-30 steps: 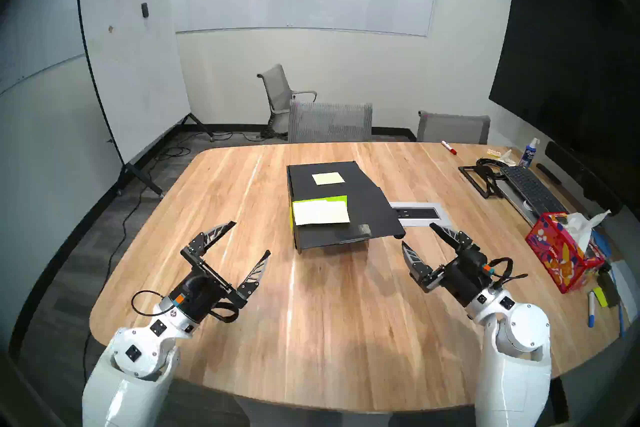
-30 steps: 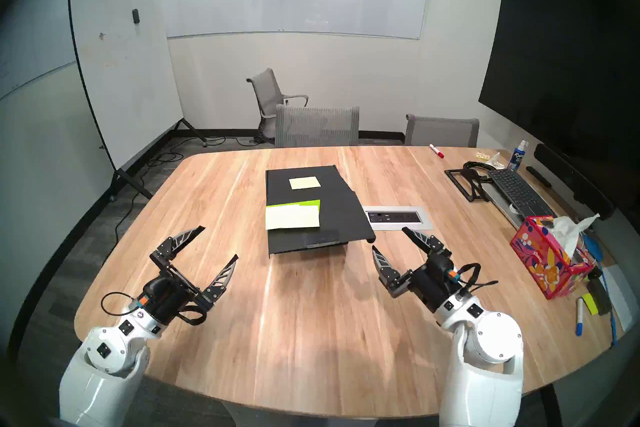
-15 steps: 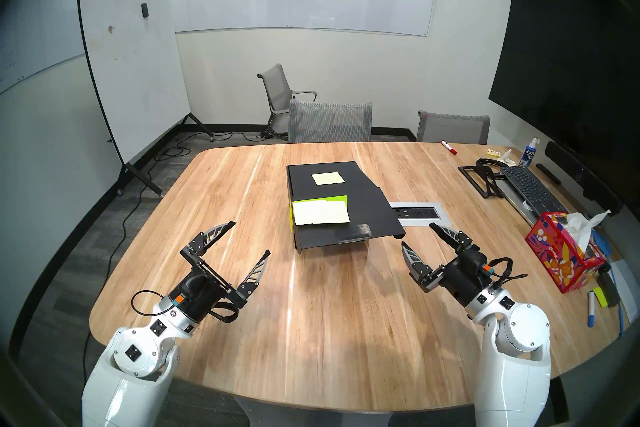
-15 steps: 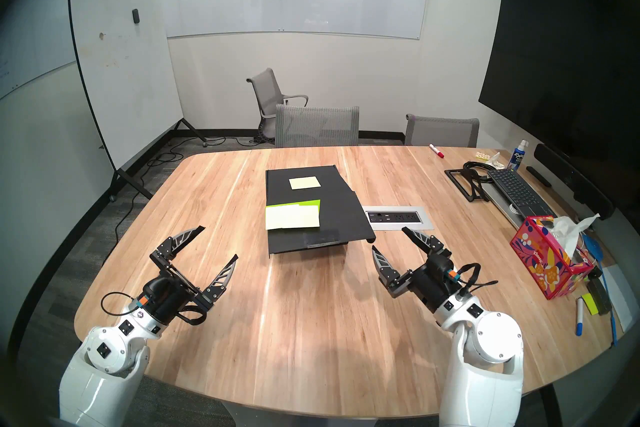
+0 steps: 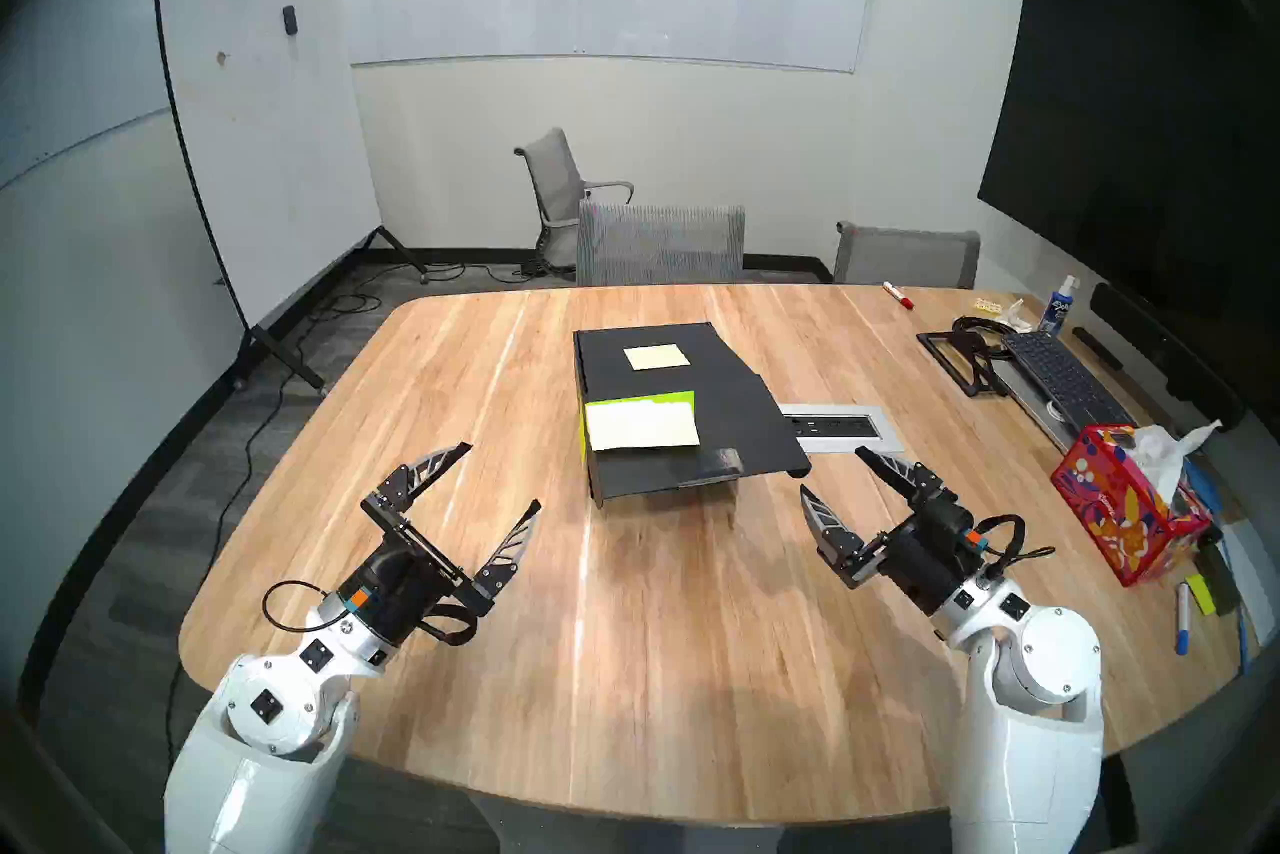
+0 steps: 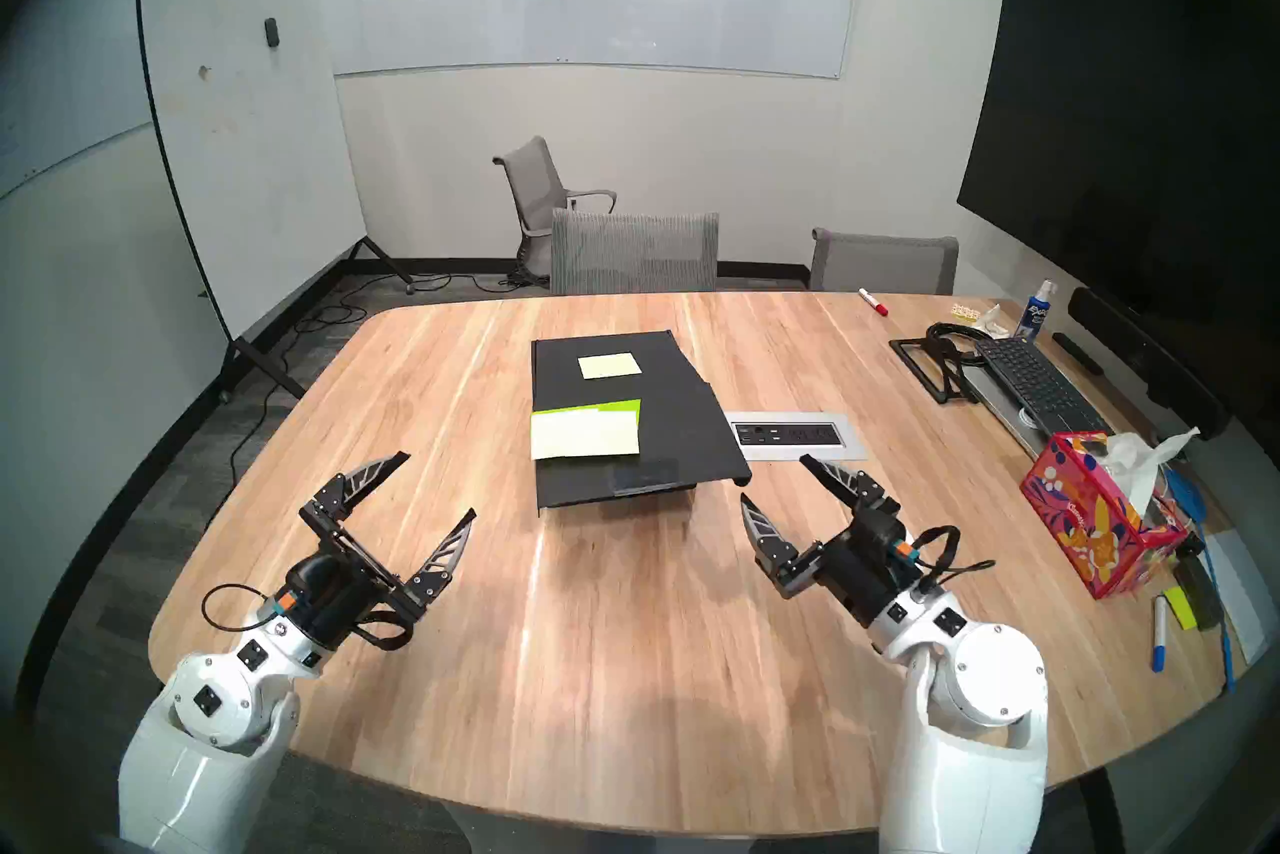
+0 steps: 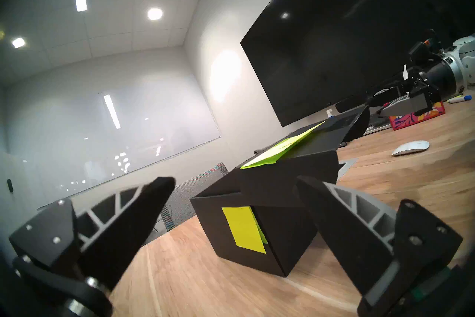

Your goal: Open the box and place the mouse inside

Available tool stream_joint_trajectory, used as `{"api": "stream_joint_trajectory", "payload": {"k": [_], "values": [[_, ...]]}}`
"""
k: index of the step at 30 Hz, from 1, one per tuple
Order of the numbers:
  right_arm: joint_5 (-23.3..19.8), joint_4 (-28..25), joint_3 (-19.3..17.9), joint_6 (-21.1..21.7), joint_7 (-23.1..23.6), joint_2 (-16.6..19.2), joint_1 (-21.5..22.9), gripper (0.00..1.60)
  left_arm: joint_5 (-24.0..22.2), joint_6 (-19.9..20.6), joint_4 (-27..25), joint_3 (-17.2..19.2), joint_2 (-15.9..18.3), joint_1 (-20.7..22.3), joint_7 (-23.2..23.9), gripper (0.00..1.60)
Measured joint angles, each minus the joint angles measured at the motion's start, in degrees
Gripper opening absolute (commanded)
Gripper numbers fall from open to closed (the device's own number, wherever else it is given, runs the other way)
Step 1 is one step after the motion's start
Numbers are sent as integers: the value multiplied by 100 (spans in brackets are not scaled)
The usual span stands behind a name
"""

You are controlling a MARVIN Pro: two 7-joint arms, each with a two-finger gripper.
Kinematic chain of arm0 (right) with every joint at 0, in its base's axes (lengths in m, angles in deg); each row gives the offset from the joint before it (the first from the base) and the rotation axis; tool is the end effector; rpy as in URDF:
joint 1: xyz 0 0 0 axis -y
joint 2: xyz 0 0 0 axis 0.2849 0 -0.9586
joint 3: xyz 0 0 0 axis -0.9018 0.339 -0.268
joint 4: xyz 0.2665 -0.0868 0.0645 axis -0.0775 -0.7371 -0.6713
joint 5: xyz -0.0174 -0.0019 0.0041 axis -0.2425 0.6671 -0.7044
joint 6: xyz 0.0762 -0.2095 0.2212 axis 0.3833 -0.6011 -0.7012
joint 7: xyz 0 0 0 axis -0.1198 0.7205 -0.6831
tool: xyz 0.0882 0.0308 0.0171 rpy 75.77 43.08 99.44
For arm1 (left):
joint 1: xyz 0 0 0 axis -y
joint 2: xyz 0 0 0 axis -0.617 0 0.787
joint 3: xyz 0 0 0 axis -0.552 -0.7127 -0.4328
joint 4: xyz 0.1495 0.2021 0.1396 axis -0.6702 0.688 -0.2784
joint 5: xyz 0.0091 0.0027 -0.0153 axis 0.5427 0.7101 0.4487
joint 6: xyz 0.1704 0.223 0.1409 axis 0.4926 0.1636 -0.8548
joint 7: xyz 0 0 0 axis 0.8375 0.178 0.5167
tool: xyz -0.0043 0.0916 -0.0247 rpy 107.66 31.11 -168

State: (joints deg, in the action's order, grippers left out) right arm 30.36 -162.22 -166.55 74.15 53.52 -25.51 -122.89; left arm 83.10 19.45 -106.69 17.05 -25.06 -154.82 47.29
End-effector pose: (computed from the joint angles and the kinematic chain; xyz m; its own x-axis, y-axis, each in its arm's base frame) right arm 0.3005 -0.0659 -0.2679 -0.1620 0.1603 0.9737 0.4865 -0.8455 0.2202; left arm 0.2772 0.0487 -0.2827 -0.4588 -0.2094 0.8635 -0.4402 -0.7906 -0.4256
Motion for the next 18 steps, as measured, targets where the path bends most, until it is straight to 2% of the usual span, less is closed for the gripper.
{"api": "stream_joint_trajectory", "payload": {"k": [8, 18], "values": [[40, -55, 114, -5, -1, -3, -43, 160, 0, 0, 0, 0, 0, 0, 4, 160], [168, -62, 261, -66, -223, -3, -76, 160, 0, 0, -1, 1, -1, 0, 7, 160]]}}
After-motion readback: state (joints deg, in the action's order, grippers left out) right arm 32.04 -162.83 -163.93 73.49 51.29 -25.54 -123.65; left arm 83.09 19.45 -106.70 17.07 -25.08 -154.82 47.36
